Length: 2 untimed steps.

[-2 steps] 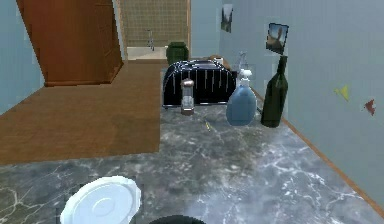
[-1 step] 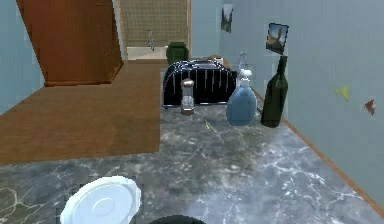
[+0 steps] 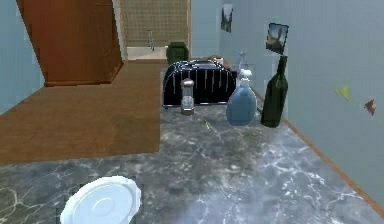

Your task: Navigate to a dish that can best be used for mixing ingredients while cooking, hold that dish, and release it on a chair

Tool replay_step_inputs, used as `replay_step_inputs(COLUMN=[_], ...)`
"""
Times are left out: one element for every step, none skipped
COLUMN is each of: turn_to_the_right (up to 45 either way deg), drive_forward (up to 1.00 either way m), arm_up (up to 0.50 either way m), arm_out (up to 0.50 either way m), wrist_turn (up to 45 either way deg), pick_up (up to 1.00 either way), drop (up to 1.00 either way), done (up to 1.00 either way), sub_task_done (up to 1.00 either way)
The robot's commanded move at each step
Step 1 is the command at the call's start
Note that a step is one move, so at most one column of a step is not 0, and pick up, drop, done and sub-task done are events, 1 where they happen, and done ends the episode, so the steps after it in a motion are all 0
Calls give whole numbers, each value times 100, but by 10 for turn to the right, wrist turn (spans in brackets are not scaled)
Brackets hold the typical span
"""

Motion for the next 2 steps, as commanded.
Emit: replay_step_inputs(turn_to_the_right=[0,0], drive_forward=[0,0], arm_up=[0,0], arm_out=[0,0], wrist_turn=[450,450], pick_up=[0,0], drop=[0,0], done=[0,0], sub_task_done=[0,0])
